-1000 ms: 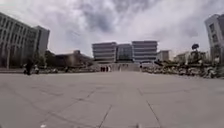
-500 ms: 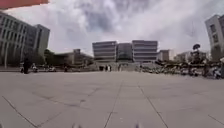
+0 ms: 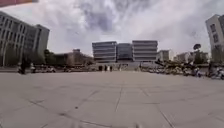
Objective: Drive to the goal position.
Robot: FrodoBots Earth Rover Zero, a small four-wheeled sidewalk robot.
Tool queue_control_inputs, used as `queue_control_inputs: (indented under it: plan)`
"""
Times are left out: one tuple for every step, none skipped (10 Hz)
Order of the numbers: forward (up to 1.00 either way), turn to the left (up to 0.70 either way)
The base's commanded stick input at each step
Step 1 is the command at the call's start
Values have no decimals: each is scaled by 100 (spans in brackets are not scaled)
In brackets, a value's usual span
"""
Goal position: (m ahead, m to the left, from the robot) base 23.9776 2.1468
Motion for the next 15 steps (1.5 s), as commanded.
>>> queue_control_inputs:
  plan:
    - [70, 0]
    - [70, 0]
    - [70, 0]
    - [70, 0]
    - [70, 0]
    - [70, 0]
    - [70, 0]
    - [70, 0]
    - [70, 0]
    - [70, 0]
    - [70, 0]
    - [70, 0]
    - [70, 0]
    - [70, 0]
    - [70, 0]
